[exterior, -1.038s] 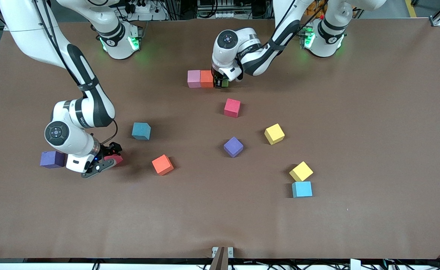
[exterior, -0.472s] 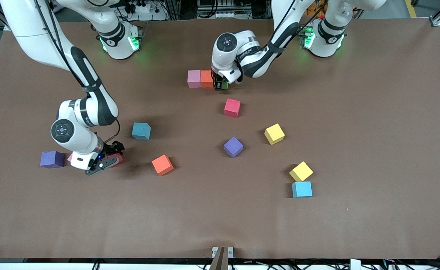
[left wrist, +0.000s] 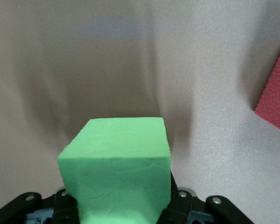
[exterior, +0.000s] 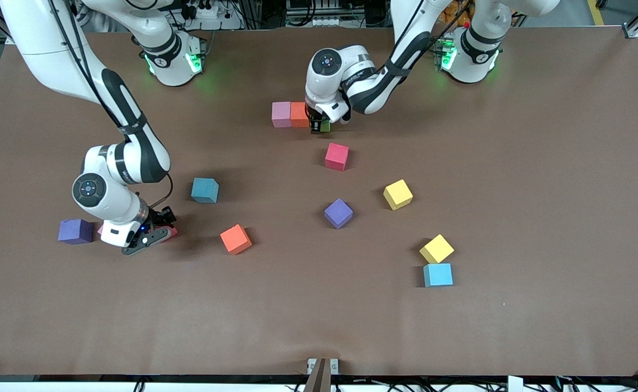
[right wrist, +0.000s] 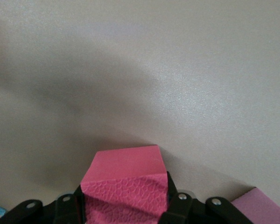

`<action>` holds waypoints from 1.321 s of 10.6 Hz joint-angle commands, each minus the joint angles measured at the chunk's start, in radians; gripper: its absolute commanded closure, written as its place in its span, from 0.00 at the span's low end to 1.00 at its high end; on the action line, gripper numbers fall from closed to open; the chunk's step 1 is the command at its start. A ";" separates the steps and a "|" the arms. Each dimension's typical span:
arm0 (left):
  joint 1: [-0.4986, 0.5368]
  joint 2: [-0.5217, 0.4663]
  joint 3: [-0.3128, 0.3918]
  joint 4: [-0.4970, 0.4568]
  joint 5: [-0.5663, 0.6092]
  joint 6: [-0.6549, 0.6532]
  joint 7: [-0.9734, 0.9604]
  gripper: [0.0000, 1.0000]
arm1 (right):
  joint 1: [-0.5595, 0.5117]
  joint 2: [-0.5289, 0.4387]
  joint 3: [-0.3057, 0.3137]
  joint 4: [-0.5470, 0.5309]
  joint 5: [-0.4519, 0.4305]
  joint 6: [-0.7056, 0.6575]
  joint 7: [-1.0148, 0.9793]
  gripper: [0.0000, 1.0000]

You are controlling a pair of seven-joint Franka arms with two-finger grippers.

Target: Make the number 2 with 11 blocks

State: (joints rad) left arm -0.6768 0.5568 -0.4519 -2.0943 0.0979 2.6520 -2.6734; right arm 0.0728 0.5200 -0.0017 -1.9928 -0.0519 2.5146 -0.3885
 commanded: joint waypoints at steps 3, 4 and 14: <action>-0.029 0.011 0.009 0.016 0.034 0.009 -0.040 1.00 | -0.008 -0.072 0.002 -0.009 0.023 -0.017 -0.018 0.67; -0.029 0.011 0.007 0.016 0.034 0.009 -0.040 1.00 | -0.013 -0.092 0.002 -0.009 0.023 -0.043 -0.015 0.67; -0.033 0.008 0.007 0.011 0.034 0.005 -0.040 0.06 | -0.021 -0.179 -0.001 -0.035 0.027 -0.125 -0.013 0.66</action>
State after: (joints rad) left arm -0.7023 0.5576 -0.4499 -2.0933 0.0979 2.6520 -2.6735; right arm 0.0511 0.3876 -0.0074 -1.9893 -0.0433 2.4060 -0.3887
